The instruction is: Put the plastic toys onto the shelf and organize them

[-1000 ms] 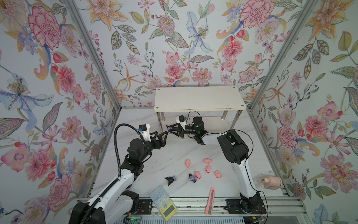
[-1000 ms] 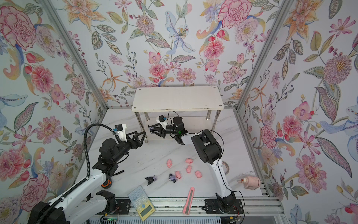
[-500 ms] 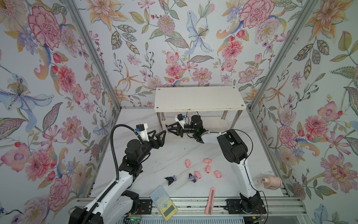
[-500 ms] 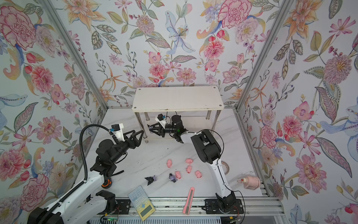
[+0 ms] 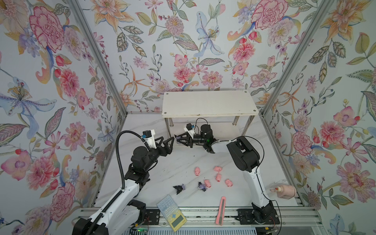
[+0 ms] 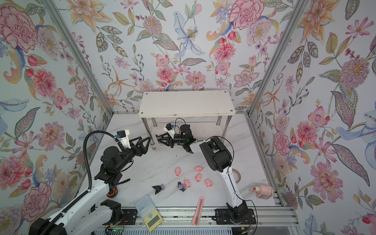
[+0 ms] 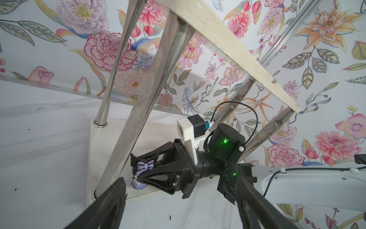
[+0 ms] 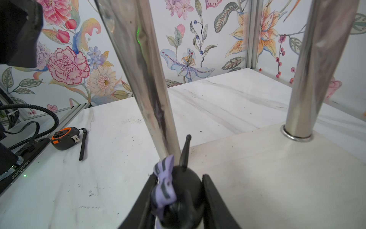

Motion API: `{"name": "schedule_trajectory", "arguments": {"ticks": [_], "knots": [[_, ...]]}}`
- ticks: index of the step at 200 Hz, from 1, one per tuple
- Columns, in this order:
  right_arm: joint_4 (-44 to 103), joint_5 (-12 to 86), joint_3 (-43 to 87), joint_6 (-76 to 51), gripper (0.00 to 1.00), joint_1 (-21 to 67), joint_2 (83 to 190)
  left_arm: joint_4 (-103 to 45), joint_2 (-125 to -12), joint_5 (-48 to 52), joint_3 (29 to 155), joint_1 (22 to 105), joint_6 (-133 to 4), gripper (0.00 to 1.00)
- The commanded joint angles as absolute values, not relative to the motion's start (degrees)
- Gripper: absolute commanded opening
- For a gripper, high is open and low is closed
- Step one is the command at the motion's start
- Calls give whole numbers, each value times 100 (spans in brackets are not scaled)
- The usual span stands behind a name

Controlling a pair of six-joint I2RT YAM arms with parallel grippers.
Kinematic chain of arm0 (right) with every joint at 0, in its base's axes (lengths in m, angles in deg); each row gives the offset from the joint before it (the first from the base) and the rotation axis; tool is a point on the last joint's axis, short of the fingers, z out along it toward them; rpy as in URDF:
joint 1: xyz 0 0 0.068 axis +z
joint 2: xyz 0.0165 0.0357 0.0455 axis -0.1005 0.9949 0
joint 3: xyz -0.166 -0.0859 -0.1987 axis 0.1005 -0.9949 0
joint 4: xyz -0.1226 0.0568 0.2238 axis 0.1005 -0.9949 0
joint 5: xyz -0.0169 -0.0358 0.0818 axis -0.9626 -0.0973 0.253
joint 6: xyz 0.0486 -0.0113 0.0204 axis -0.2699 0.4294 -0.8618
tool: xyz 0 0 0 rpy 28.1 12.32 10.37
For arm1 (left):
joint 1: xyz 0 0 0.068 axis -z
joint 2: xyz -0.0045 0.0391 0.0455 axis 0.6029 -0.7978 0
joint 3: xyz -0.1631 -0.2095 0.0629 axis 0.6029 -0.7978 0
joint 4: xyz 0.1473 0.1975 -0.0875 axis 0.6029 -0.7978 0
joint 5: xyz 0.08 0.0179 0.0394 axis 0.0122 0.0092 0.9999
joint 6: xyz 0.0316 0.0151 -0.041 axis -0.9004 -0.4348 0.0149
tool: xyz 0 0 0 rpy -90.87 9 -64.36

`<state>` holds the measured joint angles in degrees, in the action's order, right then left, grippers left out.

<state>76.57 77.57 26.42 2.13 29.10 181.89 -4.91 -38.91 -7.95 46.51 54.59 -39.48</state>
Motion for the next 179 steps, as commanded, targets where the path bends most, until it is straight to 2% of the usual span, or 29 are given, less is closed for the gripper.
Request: {"name": "schedule_trajectory", "arguments": {"ticks": [1,62,81,83,84,85,86,87,90,179], "knots": [[7799,7703,2537,135,28,2921,18020,-436,-3824,-892,4550,5386,-3963,87],[7715,7618,2607,100,35,2920,18045,-375,-3845,-890,4518,5380,-3950,87],[7696,7594,2631,36,42,2917,18049,-382,-3843,-872,4514,5376,-3961,87],[7697,7597,2640,31,48,2916,18048,-382,-3843,-874,4514,5370,-3958,88],[7696,7598,2637,31,55,2918,18048,-382,-3843,-874,4510,5374,-3960,88],[7695,7598,2635,30,72,2920,18047,-378,-3843,-874,4512,5376,-3960,88],[7695,7598,2634,30,85,2916,18047,-380,-3843,-870,4509,5372,-3960,88],[7695,7598,2638,30,93,2914,18047,-381,-3843,-868,4512,5370,-3961,88],[7689,7598,2641,22,100,2920,18055,-375,-3836,-872,4512,5369,-3961,88],[7630,7585,2673,31,99,2947,18057,-358,-3863,-871,4497,5343,-3969,88]]}}
